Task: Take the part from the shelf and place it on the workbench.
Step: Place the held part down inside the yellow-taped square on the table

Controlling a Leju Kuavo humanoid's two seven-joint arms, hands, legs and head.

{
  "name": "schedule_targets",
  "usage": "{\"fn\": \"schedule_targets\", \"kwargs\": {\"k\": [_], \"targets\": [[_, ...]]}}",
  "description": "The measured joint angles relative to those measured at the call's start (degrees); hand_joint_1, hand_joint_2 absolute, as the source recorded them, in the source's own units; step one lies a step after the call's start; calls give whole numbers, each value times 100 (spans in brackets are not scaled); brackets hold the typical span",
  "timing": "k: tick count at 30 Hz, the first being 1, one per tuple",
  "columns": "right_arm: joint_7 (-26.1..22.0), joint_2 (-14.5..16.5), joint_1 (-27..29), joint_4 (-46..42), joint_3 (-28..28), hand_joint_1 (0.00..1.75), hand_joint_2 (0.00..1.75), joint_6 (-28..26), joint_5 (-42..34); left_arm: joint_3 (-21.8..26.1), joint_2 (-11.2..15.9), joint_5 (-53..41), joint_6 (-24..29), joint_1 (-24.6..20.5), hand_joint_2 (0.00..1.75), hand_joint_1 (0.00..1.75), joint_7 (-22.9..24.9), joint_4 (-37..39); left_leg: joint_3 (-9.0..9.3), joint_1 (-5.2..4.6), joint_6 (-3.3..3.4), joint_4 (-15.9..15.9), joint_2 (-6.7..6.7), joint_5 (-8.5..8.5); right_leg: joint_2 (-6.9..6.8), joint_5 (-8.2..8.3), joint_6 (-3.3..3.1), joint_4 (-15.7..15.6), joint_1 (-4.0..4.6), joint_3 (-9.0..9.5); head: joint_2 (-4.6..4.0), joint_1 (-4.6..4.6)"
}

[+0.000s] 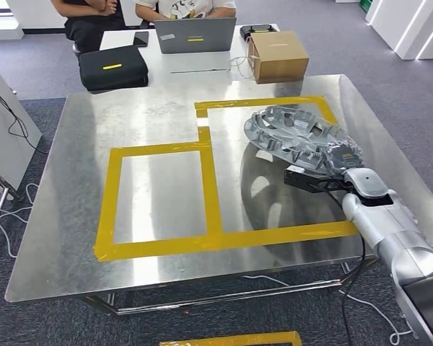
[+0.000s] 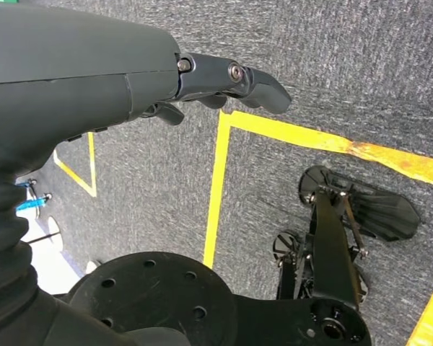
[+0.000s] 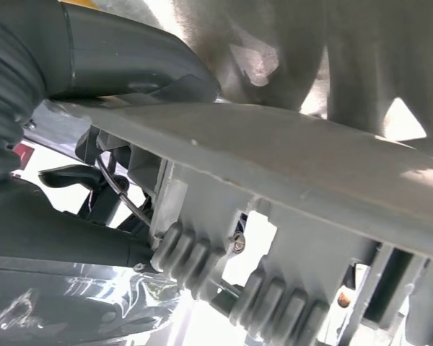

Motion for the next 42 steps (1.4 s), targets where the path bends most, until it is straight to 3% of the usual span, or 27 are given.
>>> {"fn": "schedule_targets", "kwargs": {"k": [6,28,37,41,42], "targets": [[-45,92,-38,73,22,175,175,-26,51,0,2,-19,-9,0,175,0,0,0,2,0,-1,0,1,-1,2,0,-1,0,1,4,-1,2],[-369,1088,-75,381,425,175,175,-358,285,-125,37,-201,-264,-1,175,0,-51,0,6,24,-22,0,5,-13,9,-9,-16,1,25,1,-1,1],[-373,1247,-73,406,530,175,175,-358,295,-148,44,-226,-290,2,175,0,-55,0,4,24,-23,-1,5,-14,7,-16,-26,1,26,1,-1,1],[-424,1321,-77,411,570,0,0,-338,299,-200,62,-357,-397,5,175,0,58,0,2,24,-24,-1,5,-15,8,-15,-26,1,27,2,1,1],[-435,1357,-73,414,588,0,0,-313,298,-221,66,-374,-392,4,131,0,115,0,2,25,-24,-1,5,-15,7,-15,-27,1,27,0,1,0]]}}
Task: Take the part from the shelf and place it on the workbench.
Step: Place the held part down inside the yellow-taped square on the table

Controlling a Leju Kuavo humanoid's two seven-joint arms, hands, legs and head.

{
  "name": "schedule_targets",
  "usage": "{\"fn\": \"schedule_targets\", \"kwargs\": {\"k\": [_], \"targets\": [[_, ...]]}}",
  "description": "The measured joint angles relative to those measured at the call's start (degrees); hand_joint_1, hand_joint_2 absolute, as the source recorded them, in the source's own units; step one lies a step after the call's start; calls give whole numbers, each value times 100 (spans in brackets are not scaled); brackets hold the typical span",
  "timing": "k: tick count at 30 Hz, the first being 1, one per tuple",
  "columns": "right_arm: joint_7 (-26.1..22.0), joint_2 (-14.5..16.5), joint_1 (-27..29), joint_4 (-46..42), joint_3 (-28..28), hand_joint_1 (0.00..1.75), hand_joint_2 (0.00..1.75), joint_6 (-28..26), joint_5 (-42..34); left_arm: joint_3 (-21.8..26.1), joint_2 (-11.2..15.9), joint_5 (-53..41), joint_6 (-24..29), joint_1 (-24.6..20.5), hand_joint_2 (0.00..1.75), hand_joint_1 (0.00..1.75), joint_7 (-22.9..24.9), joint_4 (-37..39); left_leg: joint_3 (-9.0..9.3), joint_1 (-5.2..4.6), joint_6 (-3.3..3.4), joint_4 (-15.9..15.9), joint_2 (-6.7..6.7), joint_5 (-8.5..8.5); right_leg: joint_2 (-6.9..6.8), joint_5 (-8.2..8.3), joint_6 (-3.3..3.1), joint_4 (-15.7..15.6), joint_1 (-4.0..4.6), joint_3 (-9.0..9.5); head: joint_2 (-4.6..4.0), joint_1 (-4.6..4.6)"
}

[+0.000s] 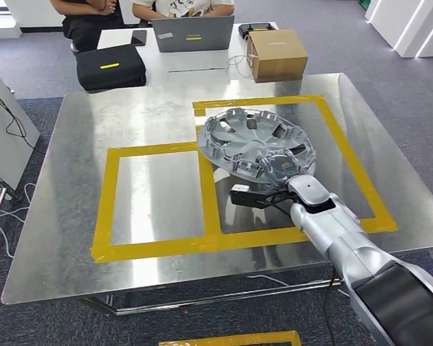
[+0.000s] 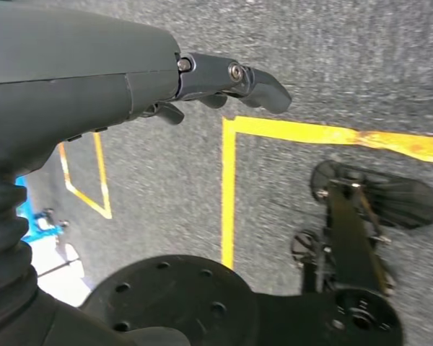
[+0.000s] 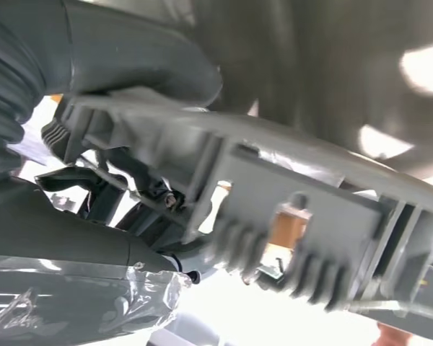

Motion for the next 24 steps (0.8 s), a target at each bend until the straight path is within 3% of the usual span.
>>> {"fn": "schedule_targets", "kwargs": {"k": [3,10,16,24], "targets": [[-14,120,78,27,66,0,0,137,-9,-54,5,-12,56,-1,0,0,122,0,-10,0,2,0,-12,8,-23,-3,-1,1,0,-5,-2,0],[17,276,256,98,138,0,0,242,-209,-62,15,39,-49,27,0,0,215,1,-80,-1,1,0,-50,37,-72,2,1,6,-2,-18,-1,2],[280,267,237,105,16,0,0,374,-746,-56,20,139,-29,38,0,0,269,0,-99,-4,0,0,-50,35,-73,1,1,5,-5,-39,-1,1],[461,224,191,105,-98,0,0,394,-847,-45,20,184,-2,47,0,0,260,0,-100,-3,0,0,-50,36,-73,1,1,5,-5,-41,0,1]]}}
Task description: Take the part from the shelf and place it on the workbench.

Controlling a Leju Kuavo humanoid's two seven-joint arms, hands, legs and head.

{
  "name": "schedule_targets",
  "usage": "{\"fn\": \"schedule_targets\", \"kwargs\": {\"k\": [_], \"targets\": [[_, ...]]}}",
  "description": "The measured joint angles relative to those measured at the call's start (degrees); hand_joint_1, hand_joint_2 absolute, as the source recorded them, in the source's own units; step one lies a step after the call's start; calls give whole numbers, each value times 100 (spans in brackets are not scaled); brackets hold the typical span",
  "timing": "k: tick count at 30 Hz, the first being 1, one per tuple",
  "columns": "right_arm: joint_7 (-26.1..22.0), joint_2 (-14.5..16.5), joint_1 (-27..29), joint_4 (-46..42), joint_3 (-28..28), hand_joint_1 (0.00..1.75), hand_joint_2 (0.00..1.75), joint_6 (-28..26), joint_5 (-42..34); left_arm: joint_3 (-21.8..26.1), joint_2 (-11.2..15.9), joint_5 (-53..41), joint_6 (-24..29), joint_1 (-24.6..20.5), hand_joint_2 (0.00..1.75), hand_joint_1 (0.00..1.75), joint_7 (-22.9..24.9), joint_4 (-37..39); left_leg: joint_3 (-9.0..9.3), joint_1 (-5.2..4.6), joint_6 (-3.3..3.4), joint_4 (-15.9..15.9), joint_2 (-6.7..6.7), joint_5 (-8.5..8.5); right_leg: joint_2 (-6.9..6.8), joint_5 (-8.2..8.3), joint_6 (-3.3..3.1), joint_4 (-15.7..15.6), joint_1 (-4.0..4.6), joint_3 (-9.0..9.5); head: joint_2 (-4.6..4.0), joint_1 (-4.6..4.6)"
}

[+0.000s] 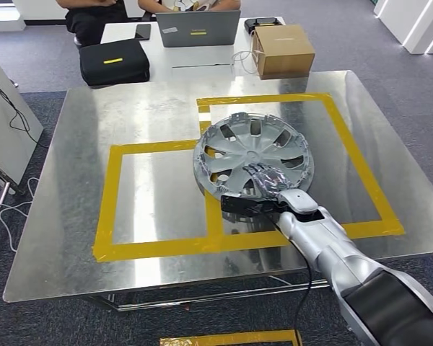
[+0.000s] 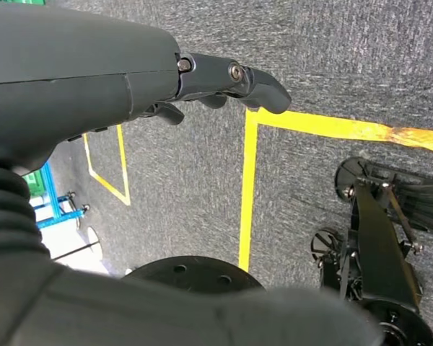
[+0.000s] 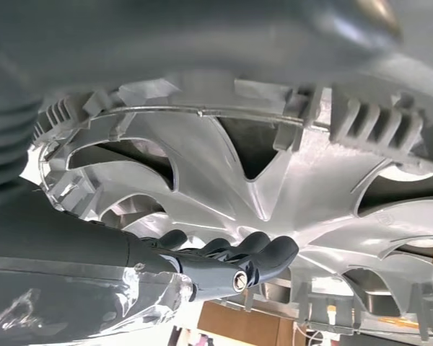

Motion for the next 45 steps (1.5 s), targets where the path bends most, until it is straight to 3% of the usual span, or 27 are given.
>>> {"fn": "schedule_targets", "kwargs": {"k": [20,28,34,45], "targets": [[179,0,-78,2,-55,0,0,-160,-63,4,0,20,61,0,0,0,-52,0,-2,0,0,0,0,0,0,0,0,0,0,0,-1,0],[81,-49,4,-535,-231,0,0,-1077,-322,62,-5,91,164,0,0,0,-52,0,-3,0,0,0,0,0,1,0,0,0,0,-6,-1,0],[306,-450,101,-1778,-373,0,0,-1094,-215,173,-33,205,386,5,0,0,-27,0,-6,-2,0,0,0,0,-1,0,0,0,-3,-9,-2,0],[691,-1751,288,-4189,-712,0,0,-702,-40,391,-113,413,591,20,0,0,40,0,-11,-14,2,0,-7,-1,-9,1,3,-4,-16,-17,-1,-1]]}}
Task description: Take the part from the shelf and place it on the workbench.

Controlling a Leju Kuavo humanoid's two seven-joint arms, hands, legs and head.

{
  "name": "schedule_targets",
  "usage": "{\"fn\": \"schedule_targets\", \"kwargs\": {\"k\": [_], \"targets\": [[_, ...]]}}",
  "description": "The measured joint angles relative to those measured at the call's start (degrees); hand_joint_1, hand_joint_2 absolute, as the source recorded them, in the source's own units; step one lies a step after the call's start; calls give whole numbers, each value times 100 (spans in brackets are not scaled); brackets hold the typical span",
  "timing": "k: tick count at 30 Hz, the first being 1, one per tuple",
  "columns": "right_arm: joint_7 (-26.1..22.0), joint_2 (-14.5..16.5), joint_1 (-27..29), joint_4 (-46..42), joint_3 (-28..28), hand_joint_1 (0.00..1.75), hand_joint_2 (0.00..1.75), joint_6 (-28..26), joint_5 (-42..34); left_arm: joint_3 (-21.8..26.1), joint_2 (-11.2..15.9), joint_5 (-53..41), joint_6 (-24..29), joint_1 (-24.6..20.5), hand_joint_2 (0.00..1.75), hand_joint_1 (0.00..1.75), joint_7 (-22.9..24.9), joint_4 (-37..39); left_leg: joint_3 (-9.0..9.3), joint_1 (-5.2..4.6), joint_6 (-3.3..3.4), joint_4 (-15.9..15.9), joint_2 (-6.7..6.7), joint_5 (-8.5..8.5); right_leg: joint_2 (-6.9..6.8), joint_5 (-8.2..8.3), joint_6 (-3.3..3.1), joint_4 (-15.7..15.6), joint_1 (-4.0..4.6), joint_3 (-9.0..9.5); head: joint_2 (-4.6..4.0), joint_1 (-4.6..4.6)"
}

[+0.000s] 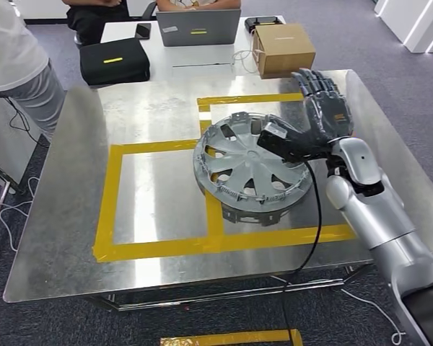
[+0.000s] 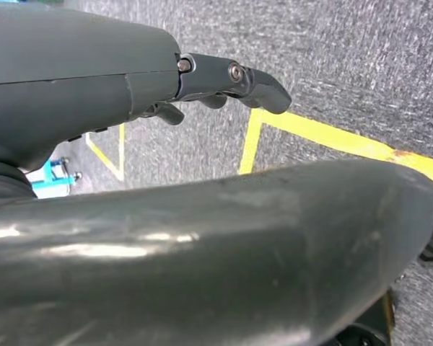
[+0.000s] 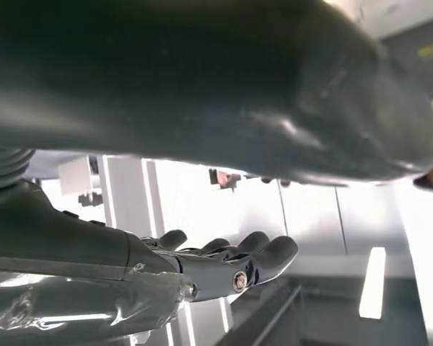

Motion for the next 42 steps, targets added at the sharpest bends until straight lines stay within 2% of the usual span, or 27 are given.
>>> {"fn": "schedule_targets", "kwargs": {"k": [3,6,10,13,17,19,22,26,28,30,33,38,42], "targets": [[34,-456,263,-656,-276,0,0,-45,-173,66,-27,61,-15,7,0,0,9,0,-4,-1,2,0,-23,-1,-21,-3,3,-2,-2,1,1,2],[42,-928,774,-1354,-742,0,0,-258,-315,115,-57,68,26,11,0,0,38,0,-2,-2,12,0,-37,-8,-33,-8,10,-11,-5,-2,-1,1],[-167,-1515,2128,-2513,-1901,0,0,-772,-706,181,-109,115,99,23,0,0,45,1,4,-2,33,0,-76,-26,-73,-30,30,-29,-5,24,0,3],[-586,-1663,3298,-3376,-3033,0,0,-909,-1184,219,-149,158,137,42,0,0,45,1,0,-8,38,0,-86,-35,-79,-35,36,-33,-7,47,0,3],[-953,-1620,4497,-4267,-4306,0,0,-953,-1621,290,-200,206,165,27,0,0,91,1,8,-11,45,-1,-82,-53,-76,-57,41,-37,-12,21,0,2],[-1378,-1415,5040,-4694,-5011,0,0,-858,-2152,325,-229,233,174,31,0,0,140,1,13,-12,50,-1,-88,-63,-87,-71,45,-39,-12,25,0,2],[-2059,-878,5494,-5151,-6092,0,0,-326,-2900,346,-268,235,110,44,0,0,160,0,17,-12,46,-2,-88,-65,-81,-74,47,-39,-13,26,0,2],[-3089,215,5507,-5294,-7519,0,0,711,-3173,348,-250,204,-748,78,0,0,-648,0,21,-11,44,-5,-84,-67,-77,-78,43,-39,-12,28,-1,2],[-3520,698,5431,-5227,-8122,0,0,957,-3149,347,-214,203,-1032,83,0,0,-873,-1,23,-12,40,-7,-83,-70,-77,-81,41,-38,-12,32,-1,1],[-3658,1026,5367,-5172,-8562,0,0,1056,-3127,347,-187,204,-1093,92,0,0,-910,-2,29,-13,34,-8,-80,-74,-67,-81,41,-38,-13,35,-2,2],[-3664,1345,5282,-5128,-8979,0,0,1142,-3094,347,-165,207,-1103,103,0,0,-929,-2,36,-13,32,-8,-75,-75,-58,-82,41,-38,-14,38,-1,3],[-3503,1610,5135,-5054,-9425,0,0,1265,-3081,347,-154,233,-1107,103,0,0,-944,-2,40,-15,32,-8,-75,-75,-58,-82,41,-38,-17,39,1,2],[-3509,1819,4821,-4584,-10168,0,0,1460,-2994,347,-154,312,-1135,104,0,0,-955,-2,42,-16,32,-8,-75,-75,-59,-82,41,-39,-18,42,0,2]]}}
